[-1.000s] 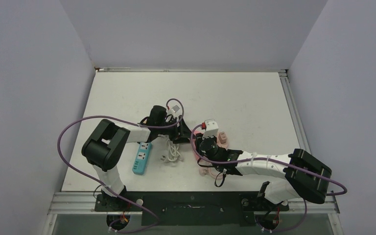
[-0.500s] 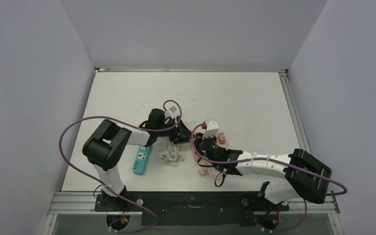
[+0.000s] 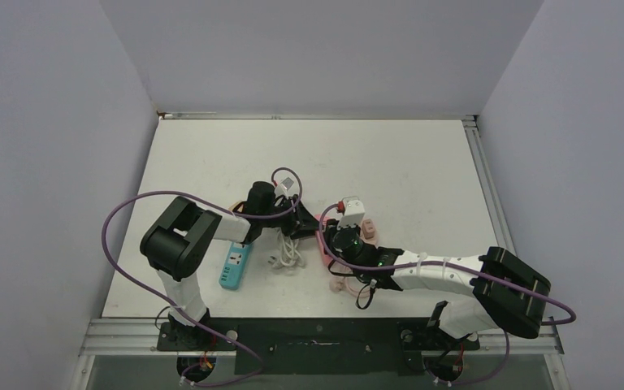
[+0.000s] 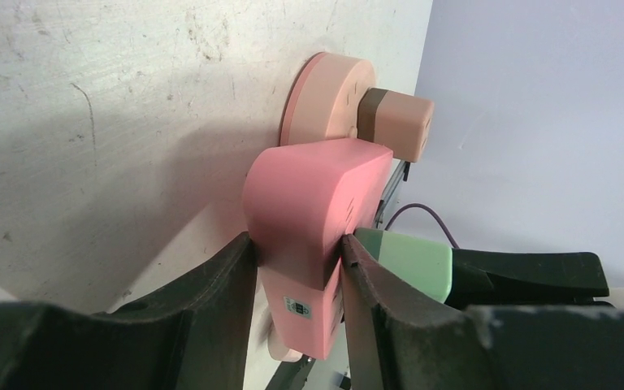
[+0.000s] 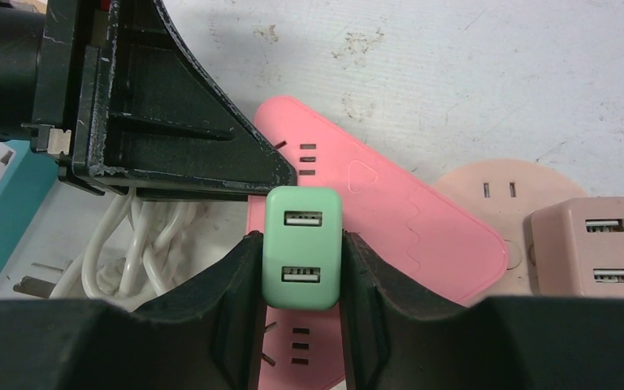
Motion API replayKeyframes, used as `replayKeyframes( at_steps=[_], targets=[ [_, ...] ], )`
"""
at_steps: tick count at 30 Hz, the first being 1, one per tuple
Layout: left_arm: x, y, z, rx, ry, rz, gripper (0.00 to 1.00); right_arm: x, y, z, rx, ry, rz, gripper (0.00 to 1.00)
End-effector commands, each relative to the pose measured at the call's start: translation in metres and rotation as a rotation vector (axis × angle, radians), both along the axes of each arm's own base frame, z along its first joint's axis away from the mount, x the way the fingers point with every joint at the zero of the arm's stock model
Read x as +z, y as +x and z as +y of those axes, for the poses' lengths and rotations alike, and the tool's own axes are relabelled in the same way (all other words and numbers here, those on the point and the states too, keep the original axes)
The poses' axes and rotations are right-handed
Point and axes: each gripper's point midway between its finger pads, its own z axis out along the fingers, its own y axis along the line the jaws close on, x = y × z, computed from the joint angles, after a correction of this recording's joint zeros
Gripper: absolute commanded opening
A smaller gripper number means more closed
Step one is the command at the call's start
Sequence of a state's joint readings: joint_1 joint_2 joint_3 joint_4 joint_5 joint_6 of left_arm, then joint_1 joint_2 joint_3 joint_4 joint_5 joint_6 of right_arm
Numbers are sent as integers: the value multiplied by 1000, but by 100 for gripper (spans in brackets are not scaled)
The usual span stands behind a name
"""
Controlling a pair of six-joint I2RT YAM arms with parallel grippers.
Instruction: Pull the plug off the socket
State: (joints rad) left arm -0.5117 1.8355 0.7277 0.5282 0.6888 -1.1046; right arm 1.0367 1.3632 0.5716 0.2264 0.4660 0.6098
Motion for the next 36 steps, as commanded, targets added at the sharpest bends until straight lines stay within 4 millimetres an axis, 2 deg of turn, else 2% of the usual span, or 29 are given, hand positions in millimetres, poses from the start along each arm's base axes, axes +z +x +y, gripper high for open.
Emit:
replayKeyframes(
  at_steps=[1, 12, 15, 25, 36],
  targets=[
    [-7, -11, -3, -43, 43, 6, 33, 16, 4, 13, -2, 141, 0, 5],
    [-8, -13, -4, -53, 55, -5, 32, 13, 7, 4, -11, 189, 34, 5],
    [-7, -14, -5, -57, 54, -11, 31, 12, 8, 3, -16, 168, 30, 5],
    [-1, -13, -7, -67, 37, -39, 18, 8, 5, 11, -12, 101, 8, 5],
    [4, -12, -8, -69, 27, -60, 16, 6, 1, 15, -41, -58, -29, 5]
  ],
)
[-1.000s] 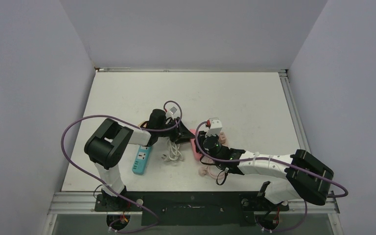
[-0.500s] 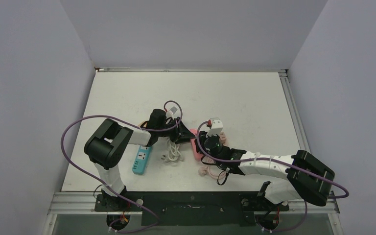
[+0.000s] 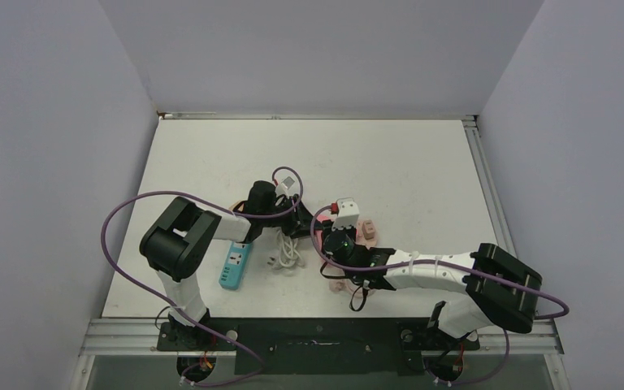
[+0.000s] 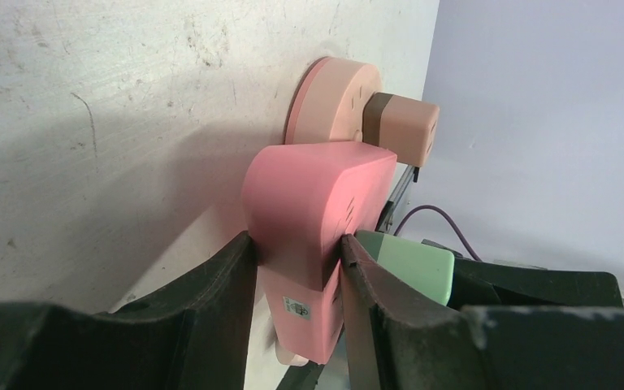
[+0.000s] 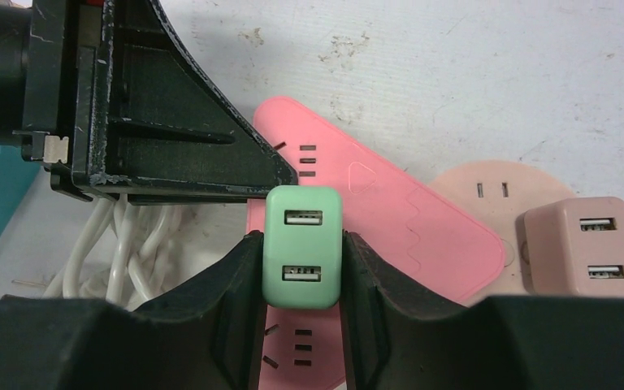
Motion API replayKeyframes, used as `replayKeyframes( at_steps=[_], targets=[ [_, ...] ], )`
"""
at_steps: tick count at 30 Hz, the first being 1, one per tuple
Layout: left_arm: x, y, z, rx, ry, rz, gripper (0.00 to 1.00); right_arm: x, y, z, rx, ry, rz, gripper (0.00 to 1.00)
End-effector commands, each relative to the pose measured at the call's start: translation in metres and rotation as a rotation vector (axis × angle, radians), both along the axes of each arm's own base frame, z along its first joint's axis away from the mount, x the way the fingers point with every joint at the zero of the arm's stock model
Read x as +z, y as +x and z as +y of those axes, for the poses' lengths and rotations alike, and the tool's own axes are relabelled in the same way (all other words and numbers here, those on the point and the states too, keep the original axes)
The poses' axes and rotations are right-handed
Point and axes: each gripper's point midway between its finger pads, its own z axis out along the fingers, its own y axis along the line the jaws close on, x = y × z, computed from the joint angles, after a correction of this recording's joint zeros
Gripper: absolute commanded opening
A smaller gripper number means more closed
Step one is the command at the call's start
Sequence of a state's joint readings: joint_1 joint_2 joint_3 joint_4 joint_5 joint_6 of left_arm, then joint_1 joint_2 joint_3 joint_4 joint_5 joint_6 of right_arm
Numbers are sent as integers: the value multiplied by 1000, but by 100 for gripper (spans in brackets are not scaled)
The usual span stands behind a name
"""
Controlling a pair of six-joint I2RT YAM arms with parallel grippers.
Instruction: Pull the plug off the socket
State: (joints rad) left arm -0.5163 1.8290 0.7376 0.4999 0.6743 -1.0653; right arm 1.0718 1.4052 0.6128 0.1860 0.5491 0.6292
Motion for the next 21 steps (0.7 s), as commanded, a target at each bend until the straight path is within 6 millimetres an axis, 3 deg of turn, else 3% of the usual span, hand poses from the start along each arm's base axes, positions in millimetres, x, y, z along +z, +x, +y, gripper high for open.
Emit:
replayKeyframes(
  at_steps=[1, 14, 21],
  targets=[
    [5, -12, -8, -60, 4, -31, 16, 8, 0, 14, 2, -21, -20, 5],
    [2, -13, -7, -57, 15, -24, 15, 13, -2, 20, 14, 23, -14, 5],
    [1, -13, -7, -56, 20, -19, 15, 15, 6, 10, 6, 140, 32, 5]
  ],
)
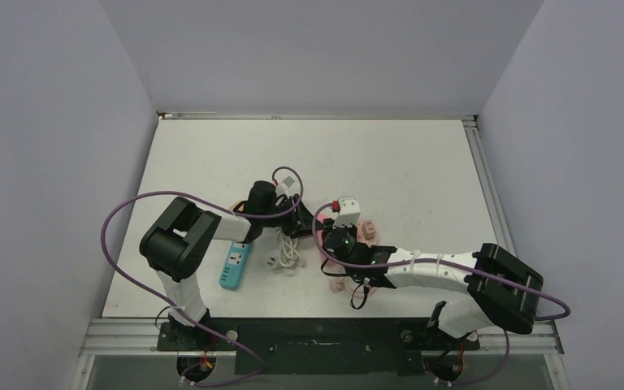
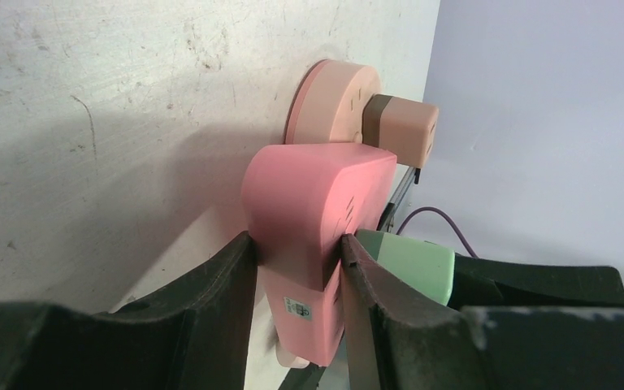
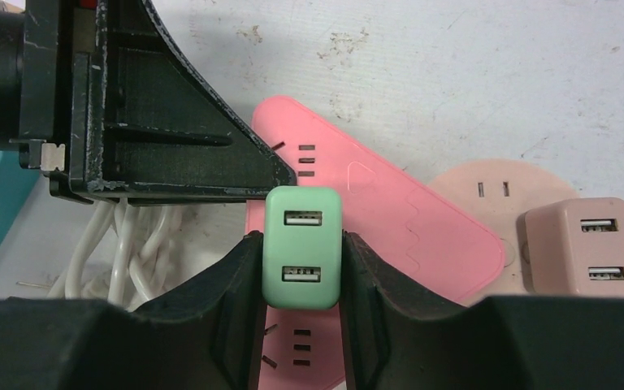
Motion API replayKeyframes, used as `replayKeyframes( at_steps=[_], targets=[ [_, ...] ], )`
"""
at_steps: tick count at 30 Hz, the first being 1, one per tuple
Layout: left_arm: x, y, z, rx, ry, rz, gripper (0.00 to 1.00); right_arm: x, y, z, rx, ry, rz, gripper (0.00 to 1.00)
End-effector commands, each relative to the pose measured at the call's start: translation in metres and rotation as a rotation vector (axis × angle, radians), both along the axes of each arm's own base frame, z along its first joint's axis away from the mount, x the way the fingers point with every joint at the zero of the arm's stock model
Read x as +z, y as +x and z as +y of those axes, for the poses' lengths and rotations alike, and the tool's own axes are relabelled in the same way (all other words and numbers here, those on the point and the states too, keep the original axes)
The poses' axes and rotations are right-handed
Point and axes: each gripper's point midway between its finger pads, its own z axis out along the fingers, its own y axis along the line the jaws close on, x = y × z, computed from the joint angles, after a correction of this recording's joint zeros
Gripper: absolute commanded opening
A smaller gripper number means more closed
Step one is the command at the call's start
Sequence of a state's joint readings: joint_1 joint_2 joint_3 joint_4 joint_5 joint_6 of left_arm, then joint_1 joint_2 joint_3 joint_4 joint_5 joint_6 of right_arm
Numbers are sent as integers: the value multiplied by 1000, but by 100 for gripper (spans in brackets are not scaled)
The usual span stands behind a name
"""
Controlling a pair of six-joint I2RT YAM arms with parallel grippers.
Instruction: Pull the plug off the socket
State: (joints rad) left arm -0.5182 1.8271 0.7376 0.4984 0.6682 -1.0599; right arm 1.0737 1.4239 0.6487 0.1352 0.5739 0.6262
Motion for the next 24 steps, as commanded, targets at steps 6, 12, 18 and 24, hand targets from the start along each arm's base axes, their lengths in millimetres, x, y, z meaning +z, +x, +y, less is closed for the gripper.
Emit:
replayKeyframes(
  at_steps=[6, 12, 18, 24],
  targets=[
    [0, -13, -6, -57, 18, -10, 15, 16, 7, 0, 9, 234, 44, 5],
    [0, -13, -7, -58, 17, -9, 15, 19, 7, 0, 3, 210, 24, 5],
    [0, -13, -7, -59, 17, -10, 15, 23, 5, 5, -9, 123, -14, 5],
    [3, -13, -8, -62, 7, -21, 15, 23, 3, 11, -16, 30, -29, 5]
  ],
)
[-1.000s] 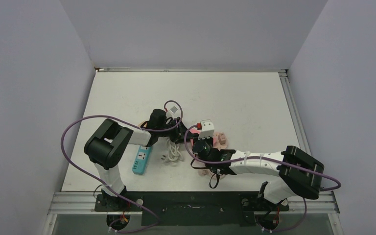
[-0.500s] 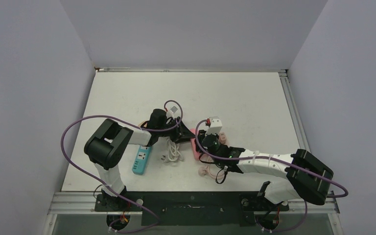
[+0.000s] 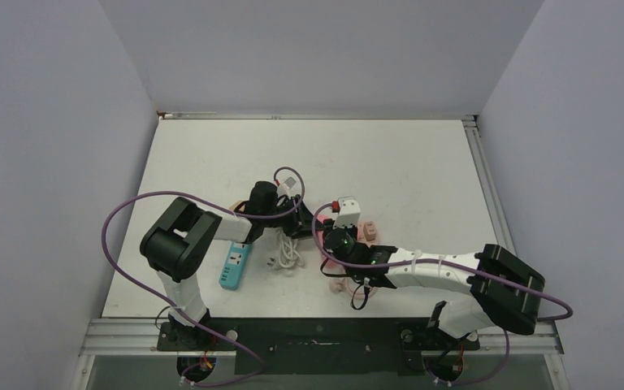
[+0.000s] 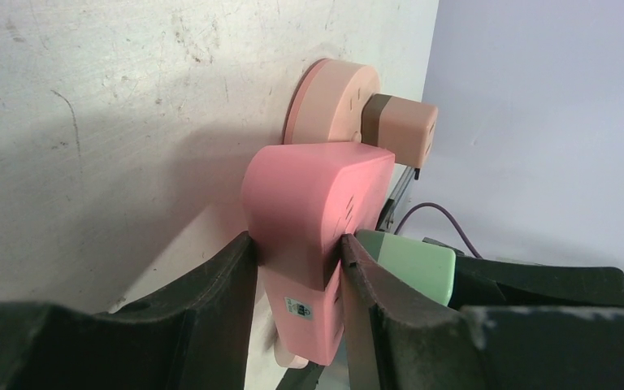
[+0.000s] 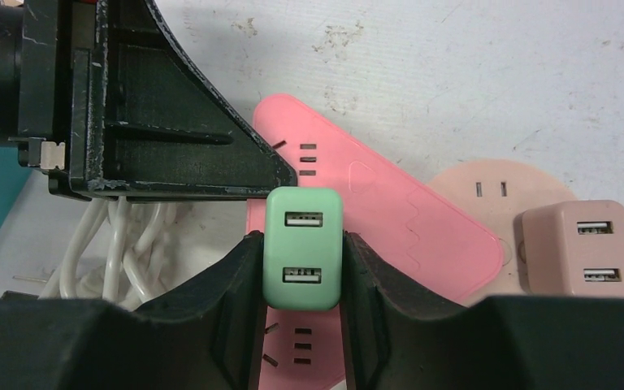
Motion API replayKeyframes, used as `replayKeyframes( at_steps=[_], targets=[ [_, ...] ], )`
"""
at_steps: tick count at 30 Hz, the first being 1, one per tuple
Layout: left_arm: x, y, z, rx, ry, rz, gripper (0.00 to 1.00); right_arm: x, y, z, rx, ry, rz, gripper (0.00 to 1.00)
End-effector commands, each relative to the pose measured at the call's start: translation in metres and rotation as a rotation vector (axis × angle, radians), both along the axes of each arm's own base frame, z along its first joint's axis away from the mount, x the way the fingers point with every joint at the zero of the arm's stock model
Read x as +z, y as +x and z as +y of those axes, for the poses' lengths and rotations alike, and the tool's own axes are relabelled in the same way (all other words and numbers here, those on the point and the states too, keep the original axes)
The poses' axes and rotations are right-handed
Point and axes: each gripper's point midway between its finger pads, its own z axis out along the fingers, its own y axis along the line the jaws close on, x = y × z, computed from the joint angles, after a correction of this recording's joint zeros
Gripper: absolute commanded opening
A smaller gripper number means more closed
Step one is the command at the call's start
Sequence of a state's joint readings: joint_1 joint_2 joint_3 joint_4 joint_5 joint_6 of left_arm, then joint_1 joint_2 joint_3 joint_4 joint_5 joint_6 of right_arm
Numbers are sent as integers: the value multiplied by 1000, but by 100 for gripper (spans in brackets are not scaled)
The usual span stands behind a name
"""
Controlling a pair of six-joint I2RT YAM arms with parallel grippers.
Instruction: Pull the plug off the socket
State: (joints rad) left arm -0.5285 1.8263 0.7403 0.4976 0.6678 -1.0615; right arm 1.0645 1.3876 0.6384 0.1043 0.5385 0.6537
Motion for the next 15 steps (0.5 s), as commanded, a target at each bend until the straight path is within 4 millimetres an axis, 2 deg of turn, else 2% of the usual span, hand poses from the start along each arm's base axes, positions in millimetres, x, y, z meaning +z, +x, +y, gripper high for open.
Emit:
replayKeyframes(
  at_steps=[1, 7, 15],
  targets=[
    [2, -10, -4, -52, 10, -19, 15, 23, 8, 15, -23, -3, -63, 5],
    [1, -10, -4, -52, 11, -18, 15, 23, 7, 17, -28, -39, -72, 5],
    [-1, -11, -3, -50, 18, -13, 15, 30, 9, 8, -46, -47, -90, 5]
  ],
)
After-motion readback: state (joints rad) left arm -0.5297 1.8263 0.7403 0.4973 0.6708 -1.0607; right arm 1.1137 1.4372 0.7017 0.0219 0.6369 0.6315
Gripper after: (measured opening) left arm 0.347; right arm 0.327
